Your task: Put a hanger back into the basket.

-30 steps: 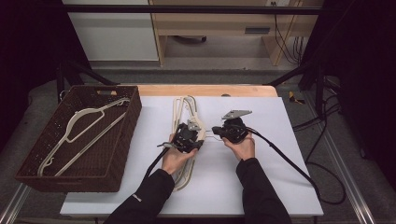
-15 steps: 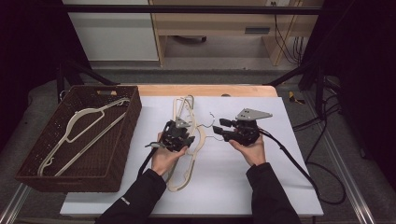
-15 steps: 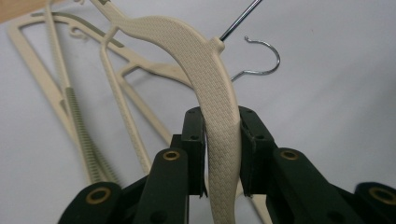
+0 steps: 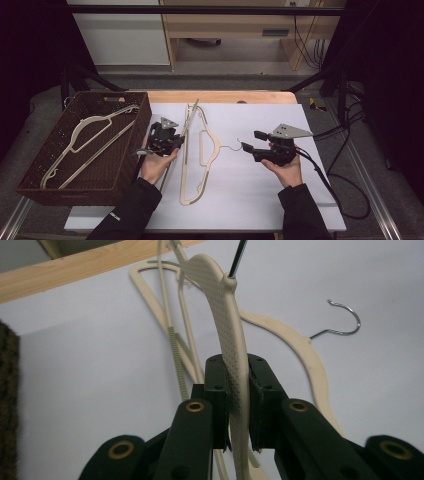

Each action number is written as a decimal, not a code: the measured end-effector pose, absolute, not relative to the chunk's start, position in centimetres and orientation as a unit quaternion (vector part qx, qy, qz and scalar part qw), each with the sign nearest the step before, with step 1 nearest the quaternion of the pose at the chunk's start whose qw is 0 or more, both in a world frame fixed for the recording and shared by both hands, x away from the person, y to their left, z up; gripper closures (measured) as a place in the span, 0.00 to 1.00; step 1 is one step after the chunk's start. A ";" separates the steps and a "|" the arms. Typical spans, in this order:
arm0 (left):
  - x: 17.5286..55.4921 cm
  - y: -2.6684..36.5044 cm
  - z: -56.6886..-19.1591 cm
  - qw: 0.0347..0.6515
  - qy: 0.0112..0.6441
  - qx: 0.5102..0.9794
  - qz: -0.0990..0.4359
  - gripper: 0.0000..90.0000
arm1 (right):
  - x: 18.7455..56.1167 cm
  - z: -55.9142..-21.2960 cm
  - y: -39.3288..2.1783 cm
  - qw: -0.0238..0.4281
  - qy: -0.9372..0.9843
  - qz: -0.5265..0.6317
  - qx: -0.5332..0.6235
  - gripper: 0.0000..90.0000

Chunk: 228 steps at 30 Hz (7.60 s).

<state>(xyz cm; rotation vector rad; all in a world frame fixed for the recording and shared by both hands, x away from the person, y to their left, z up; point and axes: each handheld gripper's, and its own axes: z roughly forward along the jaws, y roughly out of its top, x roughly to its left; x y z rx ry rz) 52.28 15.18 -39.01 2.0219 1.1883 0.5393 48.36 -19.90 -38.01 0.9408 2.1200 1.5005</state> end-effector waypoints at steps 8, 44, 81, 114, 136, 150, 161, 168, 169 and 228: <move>52.5 16.9 -38.8 0.359 0.487 0.769 0.208 0.95 | 46.9 -38.1 -21.1 0.198 0.740 0.541 0.347 0.22; 44.6 27.2 -21.5 0.484 0.286 0.786 0.256 0.96 | 42.1 -37.4 -25.1 0.247 0.714 0.538 0.373 0.06; 50.2 42.9 -28.6 0.452 0.360 0.787 0.218 0.96 | 42.1 -37.5 -24.8 0.250 0.719 0.533 0.370 0.06; 50.4 45.2 -36.0 0.334 0.560 0.733 0.194 0.85 | 42.2 -37.6 -24.5 0.244 0.722 0.532 0.369 0.06; 44.3 37.3 -30.5 0.501 0.442 0.685 0.292 0.22 | 43.6 -36.4 -23.3 0.252 0.716 0.538 0.366 0.06; 43.3 28.7 -32.7 0.529 0.383 0.706 0.274 0.06 | 44.9 -37.4 -22.2 0.241 0.724 0.532 0.367 0.08; 43.4 22.3 -35.9 0.511 0.348 0.748 0.240 0.06 | 46.8 -38.5 -20.5 0.241 0.737 0.514 0.367 0.11; 43.6 19.9 -38.7 0.495 0.341 0.769 0.220 0.06 | 49.1 -39.3 -19.3 0.235 0.749 0.492 0.376 0.12; 43.6 19.8 -39.1 0.491 0.342 0.771 0.216 0.06 | 49.5 -39.5 -19.1 0.235 0.751 0.488 0.377 0.12; 44.4 17.9 -42.6 0.455 0.333 0.807 0.176 0.09 | 57.6 -47.6 -13.6 0.139 0.850 0.345 0.372 0.99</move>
